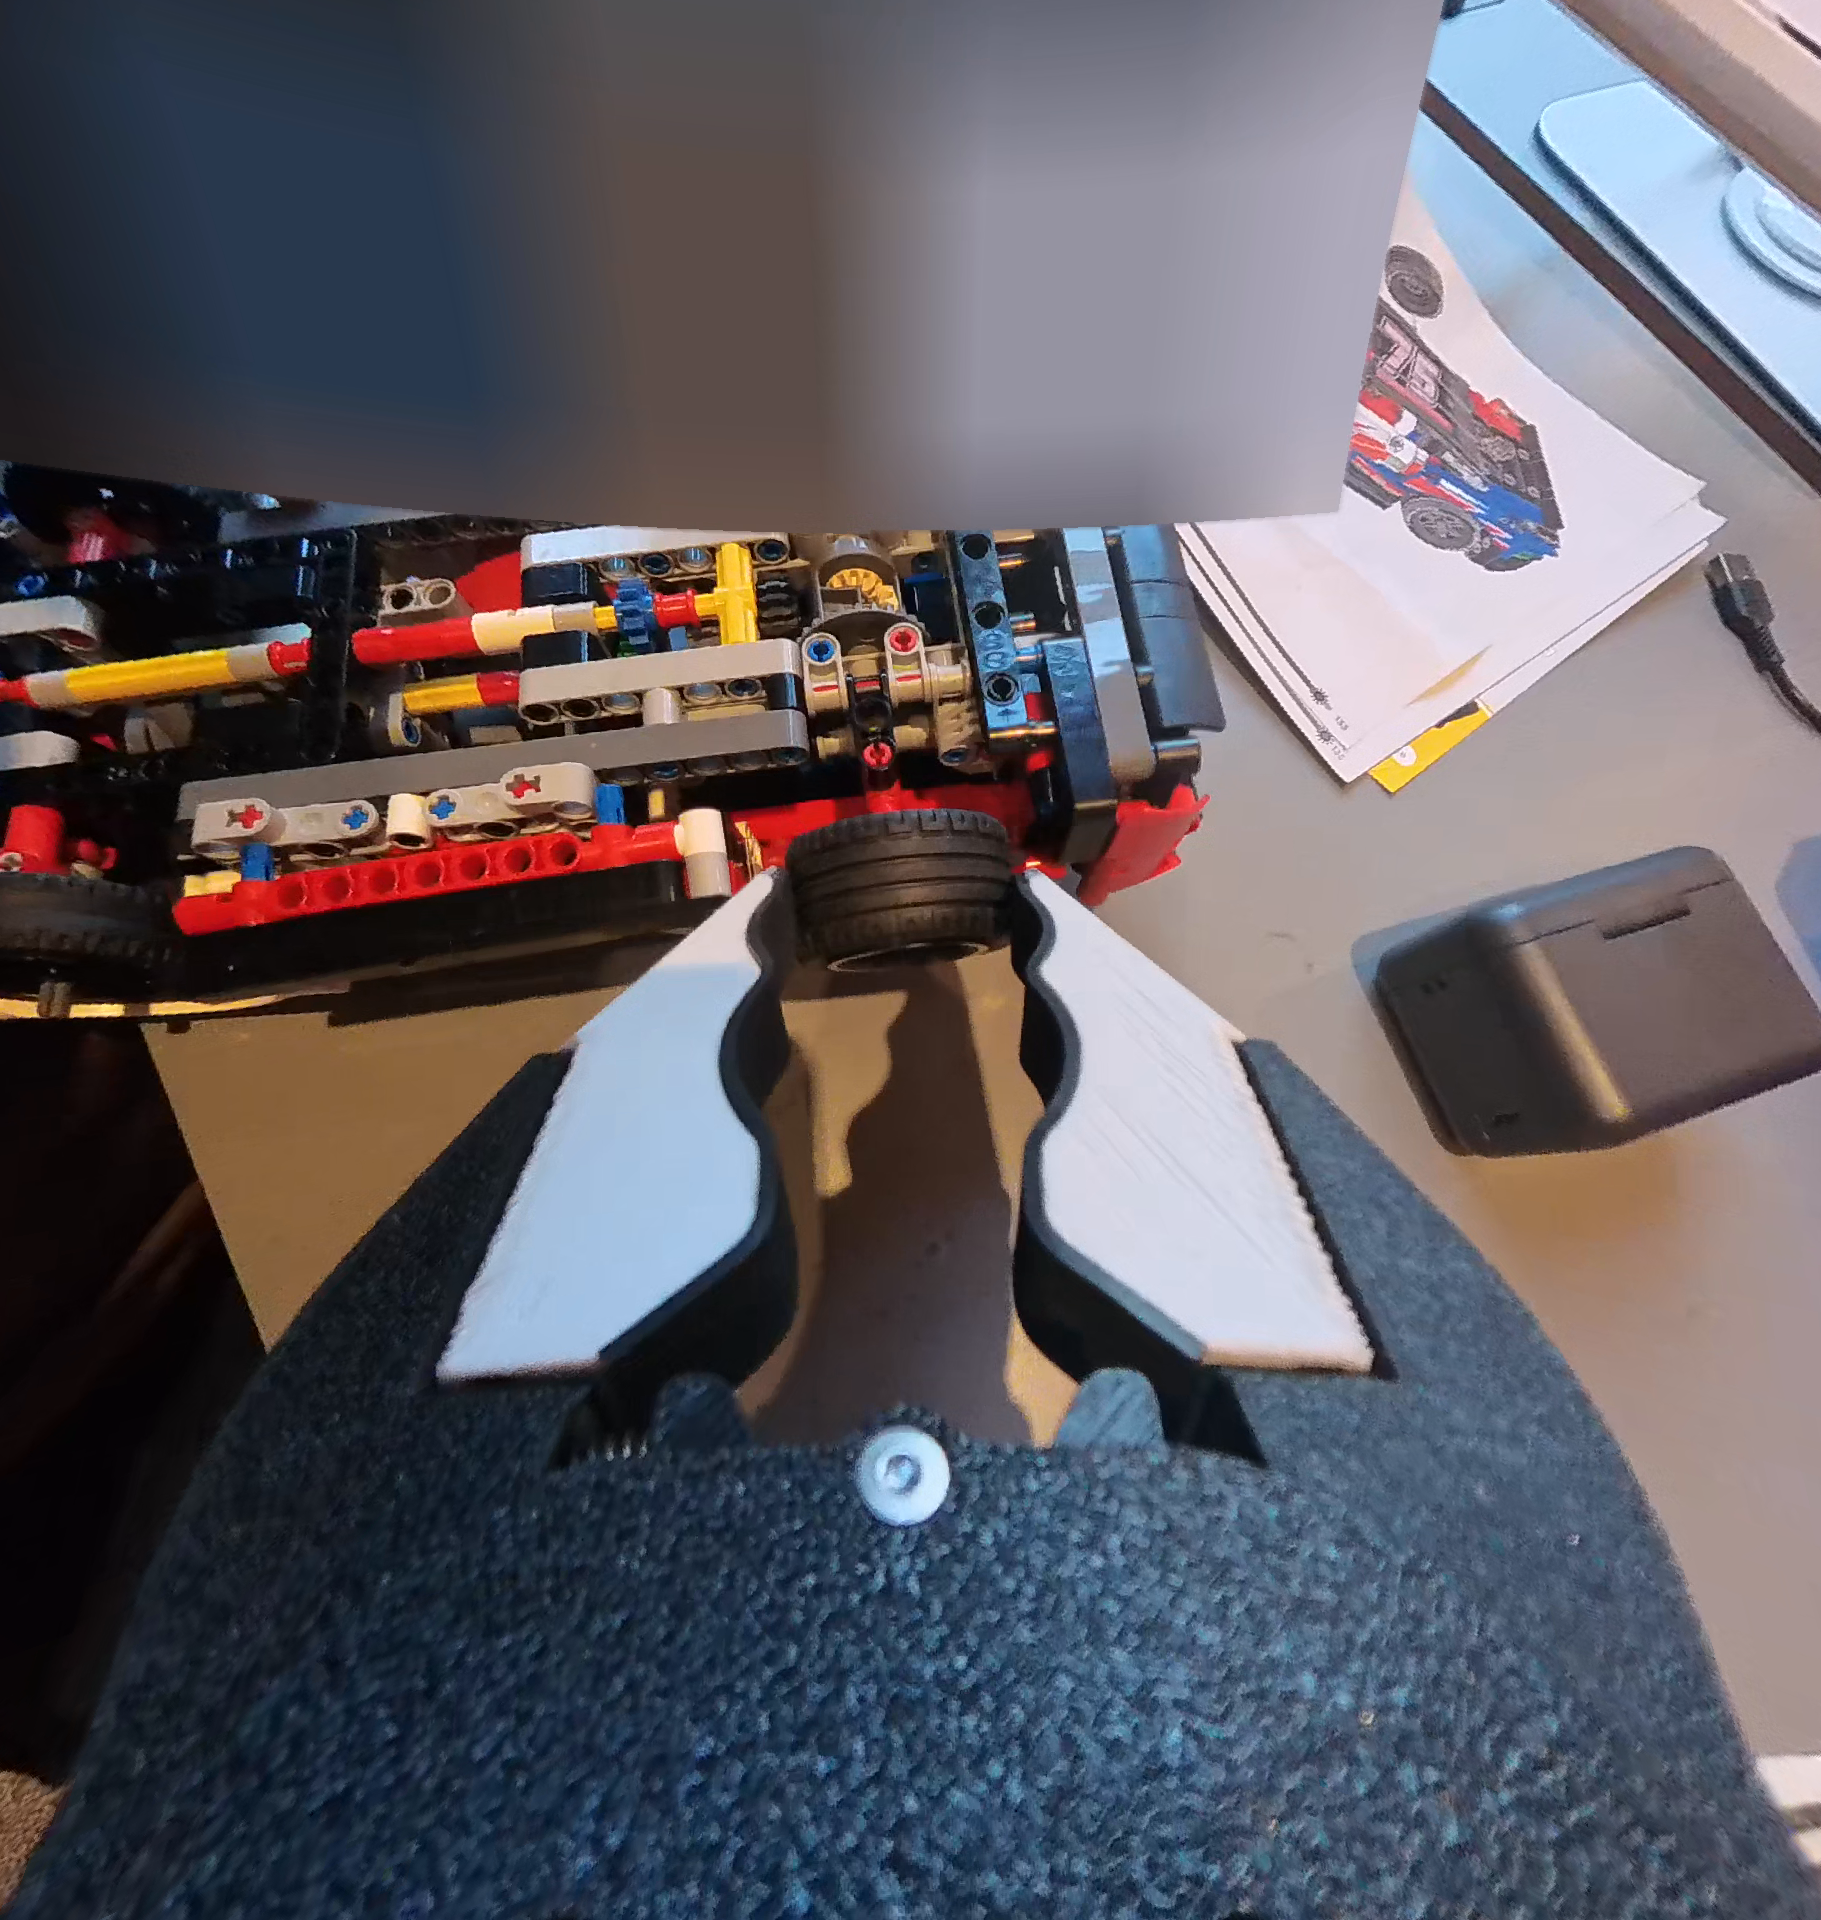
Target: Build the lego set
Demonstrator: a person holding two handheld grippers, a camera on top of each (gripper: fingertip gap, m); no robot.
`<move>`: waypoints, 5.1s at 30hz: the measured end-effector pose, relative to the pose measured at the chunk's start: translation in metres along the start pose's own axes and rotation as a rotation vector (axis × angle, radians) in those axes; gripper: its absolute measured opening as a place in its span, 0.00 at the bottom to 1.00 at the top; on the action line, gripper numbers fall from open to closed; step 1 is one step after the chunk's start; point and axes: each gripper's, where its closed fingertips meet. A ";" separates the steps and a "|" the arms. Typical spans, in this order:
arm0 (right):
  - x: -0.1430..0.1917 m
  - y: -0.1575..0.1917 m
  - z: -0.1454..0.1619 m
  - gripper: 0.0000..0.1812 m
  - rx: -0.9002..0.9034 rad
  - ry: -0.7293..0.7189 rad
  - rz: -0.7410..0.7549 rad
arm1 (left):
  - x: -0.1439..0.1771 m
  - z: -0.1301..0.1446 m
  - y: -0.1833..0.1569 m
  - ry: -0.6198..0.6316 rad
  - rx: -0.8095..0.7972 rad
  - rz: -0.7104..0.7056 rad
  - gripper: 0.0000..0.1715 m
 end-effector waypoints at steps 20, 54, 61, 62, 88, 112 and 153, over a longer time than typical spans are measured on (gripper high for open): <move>-0.008 0.003 -0.003 0.17 0.005 0.001 -0.060 | 0.000 0.002 0.003 0.002 0.026 -0.014 0.22; 0.002 0.000 0.008 0.02 -0.112 -0.200 -0.189 | 0.001 -0.001 0.002 -0.004 0.012 0.043 0.24; 0.001 0.001 0.006 0.00 -0.049 -0.198 -0.241 | -0.002 -0.001 0.004 0.016 0.001 0.030 0.22; 0.000 0.002 0.005 0.00 -0.041 -0.192 -0.243 | -0.002 -0.001 0.004 0.015 0.007 0.029 0.22; 0.031 -0.020 0.031 0.22 -0.349 -0.277 -0.043 | 0.016 0.003 0.022 0.108 -0.015 -0.204 0.37; 0.053 0.020 0.017 0.19 -0.401 -0.358 0.103 | 0.194 0.135 -0.027 0.196 0.009 -0.656 0.34; 0.020 0.066 -0.097 0.36 -0.281 -0.201 -0.043 | 0.116 0.008 -0.075 -0.522 -0.364 -0.295 0.25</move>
Point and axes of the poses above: each gripper's, where its closed fingertips meet, x back along the fingers, z out of its underside, y = z × x across the jaws, and after that the axes turned 10 degrees about y, right-handed
